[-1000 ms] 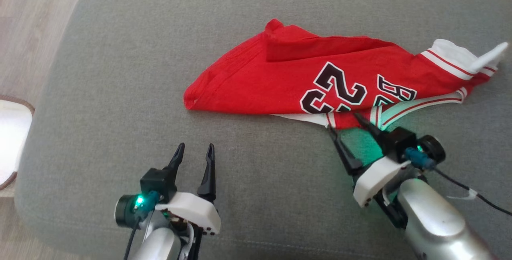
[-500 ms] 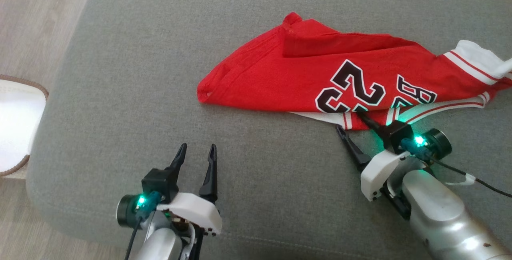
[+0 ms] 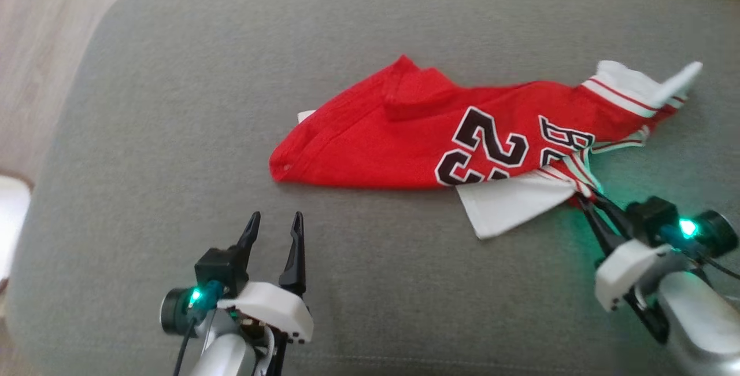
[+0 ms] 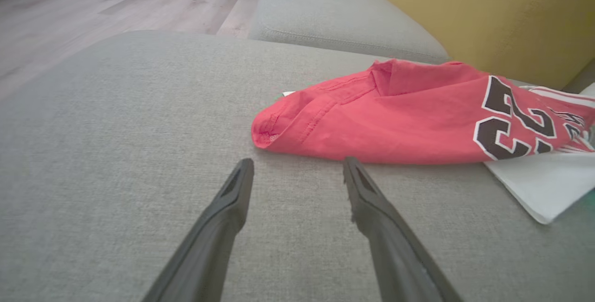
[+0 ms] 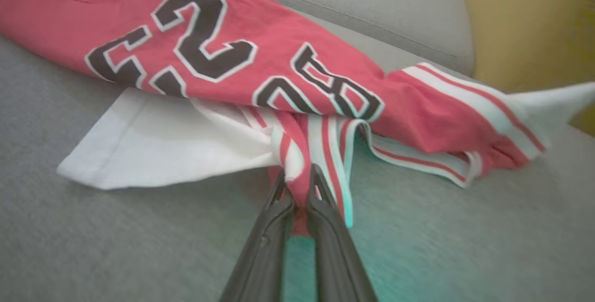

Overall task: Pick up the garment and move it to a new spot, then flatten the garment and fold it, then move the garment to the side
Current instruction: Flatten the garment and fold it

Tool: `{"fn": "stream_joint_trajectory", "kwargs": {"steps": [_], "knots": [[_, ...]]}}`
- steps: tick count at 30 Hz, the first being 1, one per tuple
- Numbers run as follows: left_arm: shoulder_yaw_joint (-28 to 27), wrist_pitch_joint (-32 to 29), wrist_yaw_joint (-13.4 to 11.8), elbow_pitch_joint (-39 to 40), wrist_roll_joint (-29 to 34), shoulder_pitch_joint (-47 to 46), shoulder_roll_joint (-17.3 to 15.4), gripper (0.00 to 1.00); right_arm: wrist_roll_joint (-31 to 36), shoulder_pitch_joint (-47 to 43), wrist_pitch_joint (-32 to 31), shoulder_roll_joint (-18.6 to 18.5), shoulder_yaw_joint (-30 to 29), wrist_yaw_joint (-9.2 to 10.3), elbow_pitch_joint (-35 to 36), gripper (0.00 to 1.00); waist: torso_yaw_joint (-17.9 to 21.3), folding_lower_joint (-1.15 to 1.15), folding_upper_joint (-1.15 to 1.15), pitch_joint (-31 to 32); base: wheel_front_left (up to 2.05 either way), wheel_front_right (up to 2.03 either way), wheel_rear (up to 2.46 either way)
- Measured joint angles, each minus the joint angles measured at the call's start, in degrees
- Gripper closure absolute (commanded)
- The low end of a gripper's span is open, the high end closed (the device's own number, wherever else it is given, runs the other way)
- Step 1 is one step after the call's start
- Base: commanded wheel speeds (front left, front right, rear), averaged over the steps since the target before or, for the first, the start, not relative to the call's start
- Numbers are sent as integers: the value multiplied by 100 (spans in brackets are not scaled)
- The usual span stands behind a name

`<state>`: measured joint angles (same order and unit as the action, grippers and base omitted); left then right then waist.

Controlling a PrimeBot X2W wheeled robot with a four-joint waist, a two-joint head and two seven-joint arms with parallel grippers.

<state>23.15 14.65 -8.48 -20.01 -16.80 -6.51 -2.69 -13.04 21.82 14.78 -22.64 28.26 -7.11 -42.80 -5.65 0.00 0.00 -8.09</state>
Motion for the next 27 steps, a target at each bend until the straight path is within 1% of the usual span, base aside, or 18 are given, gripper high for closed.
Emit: {"fn": "stream_joint_trajectory", "kwargs": {"steps": [6,7,8,9,12,15,19,23,27], "knots": [[-22,1,8,2,-1,36,-1,0,68,-294,0,-353,-255,0,256,100,372,0,0,98,0,0,0],[-26,1,8,2,-1,35,-1,0,69,-327,0,-394,-344,0,256,93,422,0,0,102,0,0,0],[-31,1,8,2,-1,34,0,0,68,-370,0,-428,-445,0,256,58,465,0,0,100,0,0,0],[-35,0,9,1,-1,32,-2,0,65,-407,0,-454,-526,0,252,2,504,0,0,91,0,0,0],[-56,0,11,-10,-1,-21,0,0,-20,-536,0,-448,-784,0,365,0,590,0,0,17,0,0,0],[-159,0,53,-52,0,-223,0,0,-55,-587,-1,-312,-1146,0,662,0,670,0,0,-100,0,0,0],[-197,1,233,-220,12,-694,3,0,63,-609,0,-46,-1538,0,1024,0,783,0,0,-296,0,0,0],[-213,1,482,-616,62,-1204,21,0,185,-610,0,258,-1714,0,1340,0,918,0,0,-462,0,0,0],[-168,1,705,-1116,48,-1485,30,0,250,-607,0,520,-1809,0,1631,0,1060,0,0,-581,0,0,0]]}}
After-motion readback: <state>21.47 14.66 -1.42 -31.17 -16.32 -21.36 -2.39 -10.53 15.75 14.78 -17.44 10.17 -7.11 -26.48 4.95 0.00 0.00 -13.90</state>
